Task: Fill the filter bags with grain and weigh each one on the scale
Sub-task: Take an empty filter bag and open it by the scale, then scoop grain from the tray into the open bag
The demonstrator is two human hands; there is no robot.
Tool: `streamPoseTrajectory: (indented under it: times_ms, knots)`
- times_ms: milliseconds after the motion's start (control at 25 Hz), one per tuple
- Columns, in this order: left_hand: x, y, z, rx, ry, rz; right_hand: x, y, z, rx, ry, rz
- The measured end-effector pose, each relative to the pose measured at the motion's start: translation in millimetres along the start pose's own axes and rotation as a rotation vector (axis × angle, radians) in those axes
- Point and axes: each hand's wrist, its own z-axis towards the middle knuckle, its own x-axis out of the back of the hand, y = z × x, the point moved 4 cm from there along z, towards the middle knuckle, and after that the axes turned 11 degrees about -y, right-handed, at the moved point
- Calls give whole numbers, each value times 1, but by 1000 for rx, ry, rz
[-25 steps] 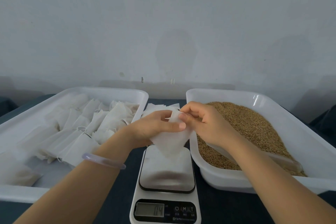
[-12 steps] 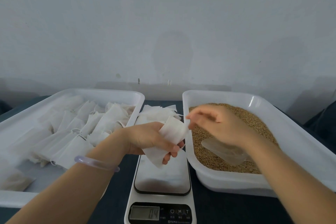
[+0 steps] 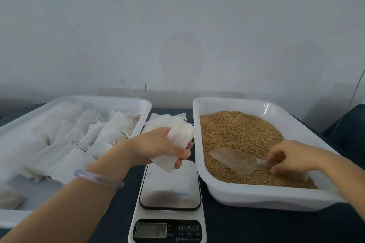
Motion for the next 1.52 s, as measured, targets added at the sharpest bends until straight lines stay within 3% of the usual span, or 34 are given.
streamPoseTrajectory:
  times_ms: [200, 400, 800, 1160, 1520]
  knots:
    - [-4, 2, 2, 20, 47, -20, 19, -1, -16, 73, 165, 60]
    - [-15, 5, 10, 85, 20, -74, 29, -5, -26, 67, 272, -223]
    - [-19, 11, 15, 35, 62, 42, 4, -15, -26, 270, 152, 167]
    - [-44, 42, 31, -195, 276, 344, 23, 17, -65, 189, 365, 222]
    - [-63, 33, 63, -145, 350, 544, 62, 33, -107, 218, 568, 333]
